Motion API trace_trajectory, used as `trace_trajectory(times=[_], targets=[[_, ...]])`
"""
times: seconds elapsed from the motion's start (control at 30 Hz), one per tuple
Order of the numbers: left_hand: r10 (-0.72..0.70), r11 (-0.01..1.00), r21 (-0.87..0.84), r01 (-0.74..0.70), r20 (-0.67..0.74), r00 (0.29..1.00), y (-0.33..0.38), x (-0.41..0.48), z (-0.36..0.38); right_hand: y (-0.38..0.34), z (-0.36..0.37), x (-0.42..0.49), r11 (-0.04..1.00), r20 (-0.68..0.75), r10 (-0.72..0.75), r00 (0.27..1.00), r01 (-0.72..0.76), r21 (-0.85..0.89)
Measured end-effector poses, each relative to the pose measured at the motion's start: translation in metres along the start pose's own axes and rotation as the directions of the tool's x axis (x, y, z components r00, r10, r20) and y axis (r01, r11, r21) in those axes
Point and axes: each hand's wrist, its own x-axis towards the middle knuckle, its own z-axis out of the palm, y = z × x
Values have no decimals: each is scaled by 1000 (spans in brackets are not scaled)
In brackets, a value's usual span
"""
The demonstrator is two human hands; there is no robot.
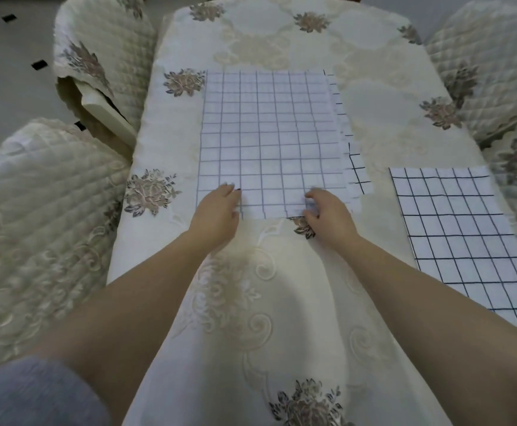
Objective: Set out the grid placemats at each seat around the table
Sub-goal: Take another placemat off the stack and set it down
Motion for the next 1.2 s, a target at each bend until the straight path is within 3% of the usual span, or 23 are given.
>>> trace_trajectory(times=[0.17, 0.47, 0.63, 0.73, 0.97, 1.1, 1.2], targets=[[102, 993, 68, -101, -6, 995, 1, 14, 7, -5, 15, 19, 971, 174, -114, 978, 147, -189], [242, 913, 322, -249, 62, 968, -6, 14, 14, -7, 18, 24, 819, 98, -358, 928, 363, -444], [229, 947, 238, -215, -34, 973, -1, 13, 11, -3, 18, 26, 846, 21, -354, 935, 330, -419], [164, 970, 194, -144, -93, 982, 6, 14, 12, -8, 16, 26, 893, -12, -294, 956, 271, -361], [-12, 987, 156, 40, -178, 984, 0, 9, -2, -2, 0, 19, 918, -39, -303, 952, 281, -281], [-99, 993, 43, 109, -195, 976, -13, -1, -15, 9, -12, 13, 931, -56, -266, 962, 242, -275], [-115, 983, -161, 84, -193, 974, -18, -13, -26, 15, -20, 5, 936, -37, -229, 973, 210, -283]])
